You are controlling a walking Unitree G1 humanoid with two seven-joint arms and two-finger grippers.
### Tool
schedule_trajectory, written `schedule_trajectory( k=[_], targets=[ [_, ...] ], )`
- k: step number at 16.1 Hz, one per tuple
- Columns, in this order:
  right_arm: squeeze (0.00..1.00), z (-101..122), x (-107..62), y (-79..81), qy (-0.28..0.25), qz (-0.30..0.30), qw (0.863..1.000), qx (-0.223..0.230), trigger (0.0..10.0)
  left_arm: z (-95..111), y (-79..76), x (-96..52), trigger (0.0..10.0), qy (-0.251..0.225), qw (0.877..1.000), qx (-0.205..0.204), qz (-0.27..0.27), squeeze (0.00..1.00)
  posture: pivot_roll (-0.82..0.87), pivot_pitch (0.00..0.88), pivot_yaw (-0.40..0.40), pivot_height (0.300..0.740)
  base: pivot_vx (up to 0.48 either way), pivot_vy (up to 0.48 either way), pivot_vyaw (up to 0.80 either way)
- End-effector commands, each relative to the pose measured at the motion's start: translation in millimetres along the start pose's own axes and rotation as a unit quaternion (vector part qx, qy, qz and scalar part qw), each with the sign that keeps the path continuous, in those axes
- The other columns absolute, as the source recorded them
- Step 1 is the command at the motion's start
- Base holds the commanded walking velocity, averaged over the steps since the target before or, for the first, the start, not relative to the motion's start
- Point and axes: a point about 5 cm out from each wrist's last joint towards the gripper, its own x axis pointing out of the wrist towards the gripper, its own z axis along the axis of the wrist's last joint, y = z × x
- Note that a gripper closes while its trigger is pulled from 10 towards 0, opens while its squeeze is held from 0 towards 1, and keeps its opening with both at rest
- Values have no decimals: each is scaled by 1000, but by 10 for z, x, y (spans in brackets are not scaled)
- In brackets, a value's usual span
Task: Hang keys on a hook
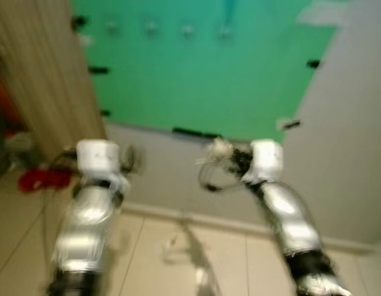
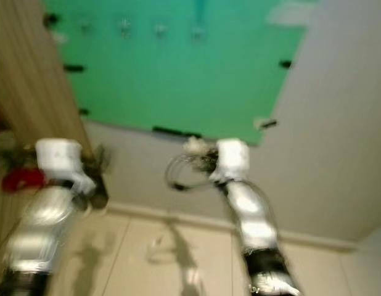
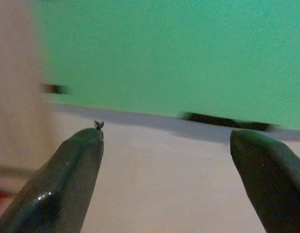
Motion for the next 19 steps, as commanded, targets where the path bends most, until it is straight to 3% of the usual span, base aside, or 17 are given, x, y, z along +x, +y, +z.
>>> schedule_trajectory(
  k=[1,3,10,15,19],
  targets=[
    [0,60,55,122,-14,18,1000,-1,10000,58,114,-3,10000,-10,1000,12,11,0,160,0,-24,740,0,480,-800],
    [0,61,62,132,-16,18,1000,0,10000,53,96,-4,10000,-10,1000,9,6,0,160,0,-24,740,0,472,-625],
    [0,62,81,155,-17,25,1000,-7,10000,87,84,19,10000,-13,1000,10,9,0,161,0,-18,740,0,461,0],
    [0,74,99,168,-18,32,999,-11,10000,52,-18,-13,10000,-15,1000,7,4,0,163,0,-22,740,0,458,0],
    [0,92,118,174,-19,35,999,-16,10000,77,-13,22,10000,-22,999,47,7,0,167,0,-31,740,0,306,0]
  ],
)
